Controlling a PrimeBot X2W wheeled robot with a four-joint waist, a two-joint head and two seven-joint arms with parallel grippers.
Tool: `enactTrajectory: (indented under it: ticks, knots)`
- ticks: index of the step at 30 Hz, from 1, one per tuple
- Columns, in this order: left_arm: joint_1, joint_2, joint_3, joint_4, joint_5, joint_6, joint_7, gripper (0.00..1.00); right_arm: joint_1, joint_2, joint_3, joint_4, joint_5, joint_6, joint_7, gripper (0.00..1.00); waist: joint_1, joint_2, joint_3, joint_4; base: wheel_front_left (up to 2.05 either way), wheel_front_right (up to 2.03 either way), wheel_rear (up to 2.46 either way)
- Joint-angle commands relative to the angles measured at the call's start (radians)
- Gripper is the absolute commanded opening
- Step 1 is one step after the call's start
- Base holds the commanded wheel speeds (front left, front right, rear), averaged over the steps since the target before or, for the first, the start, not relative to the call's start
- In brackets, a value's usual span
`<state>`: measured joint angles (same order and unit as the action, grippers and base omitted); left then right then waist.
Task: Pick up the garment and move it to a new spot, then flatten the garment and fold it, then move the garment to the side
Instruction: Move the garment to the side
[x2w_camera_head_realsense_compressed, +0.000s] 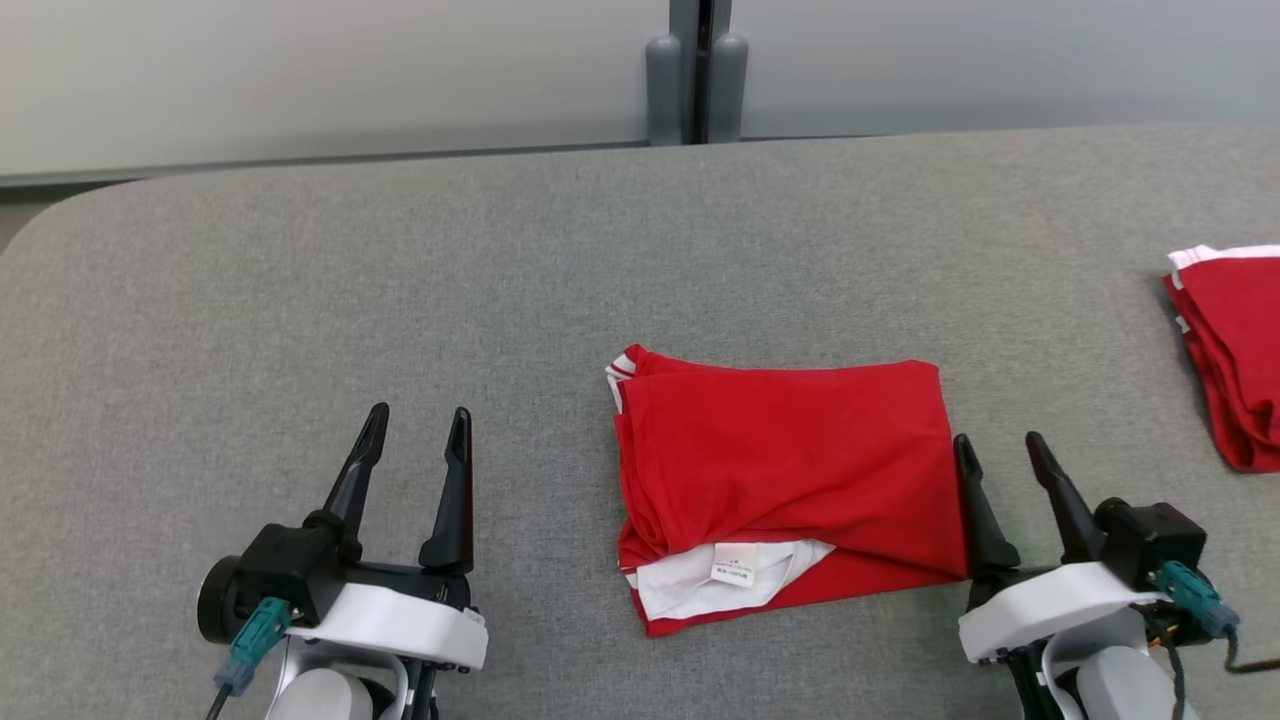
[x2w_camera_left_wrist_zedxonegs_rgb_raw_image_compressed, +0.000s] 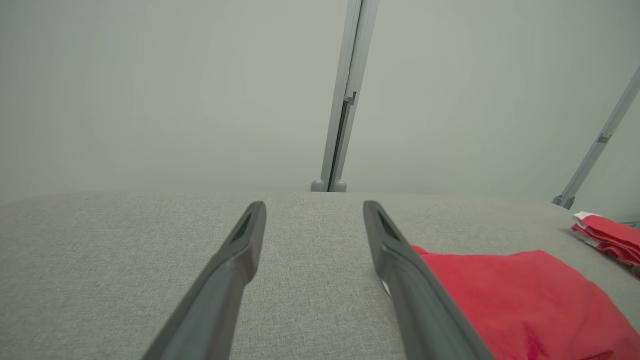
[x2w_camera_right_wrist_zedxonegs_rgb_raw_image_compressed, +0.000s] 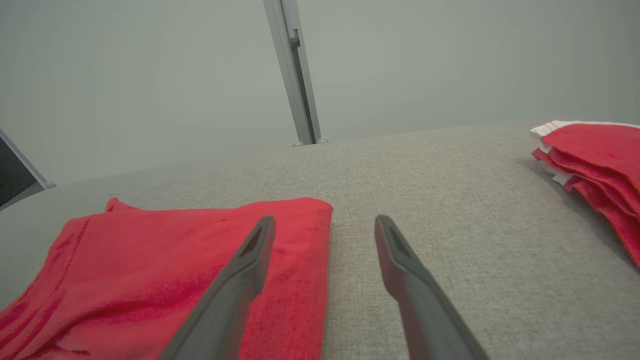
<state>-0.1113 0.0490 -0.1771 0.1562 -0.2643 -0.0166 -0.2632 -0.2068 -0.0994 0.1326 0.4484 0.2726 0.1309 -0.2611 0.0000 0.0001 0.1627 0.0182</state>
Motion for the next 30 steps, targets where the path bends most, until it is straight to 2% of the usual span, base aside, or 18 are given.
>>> enactTrajectory:
  ticks: [1, 10, 11, 12, 13, 17, 23, 30]
  knots:
    - [-0.024, 0.004, -0.003, 0.004, 0.0, -0.001, -0.001, 1.0, -0.03, 0.002, 0.015, 0.045, 0.021, -0.001, -0.005, 1.0, 0.0, -0.0001, 0.029, 0.018, 0.0, 0.0, 0.0]
    - [-0.048, 0.004, -0.015, 0.012, 0.004, -0.004, -0.001, 1.0, -0.104, 0.018, 0.053, 0.244, 0.104, -0.001, 0.007, 1.0, 0.0, -0.0001, 0.062, 0.042, 0.0, 0.0, 0.0]
    - [-0.048, 0.003, -0.016, 0.014, 0.004, -0.004, -0.001, 1.0, -0.111, 0.018, 0.072, 0.262, 0.113, 0.0, 0.009, 0.97, 0.0, -0.0001, 0.063, 0.043, 0.0, 0.0, 0.0]
    - [-0.048, 0.004, -0.016, 0.015, 0.004, -0.003, -0.001, 1.0, -0.116, 0.019, 0.088, 0.276, 0.122, 0.0, 0.009, 0.39, 0.0, -0.0001, 0.062, 0.043, 0.0, 0.0, 0.0]
    - [-0.049, 0.004, -0.015, 0.015, 0.005, -0.002, -0.001, 1.0, -0.12, 0.018, 0.102, 0.285, 0.132, 0.0, 0.007, 0.0, 0.0, -0.0001, 0.062, 0.042, 0.0, 0.0, 0.0]
    - [-0.043, 0.004, -0.007, 0.011, 0.01, -0.002, -0.001, 1.0, -0.151, -0.015, 0.146, 0.3, 0.129, 0.0, 0.0, 0.0, 0.0, -0.0001, 0.055, 0.019, 0.0, 0.0, 0.0]
    - [-0.056, 0.003, -0.019, -0.01, 0.018, -0.011, -0.001, 1.0, -0.203, -0.095, 0.181, 0.246, 0.008, -0.001, -0.005, 0.0, 0.0, -0.0001, 0.054, -0.046, 0.0, 0.0, 0.0]
    - [-0.087, 0.004, -0.068, -0.036, 0.051, -0.026, -0.001, 1.0, -0.297, -0.243, 0.258, 0.116, -0.128, -0.001, -0.005, 0.0, 0.0, -0.0001, 0.092, -0.157, 0.0, 0.0, 0.0]
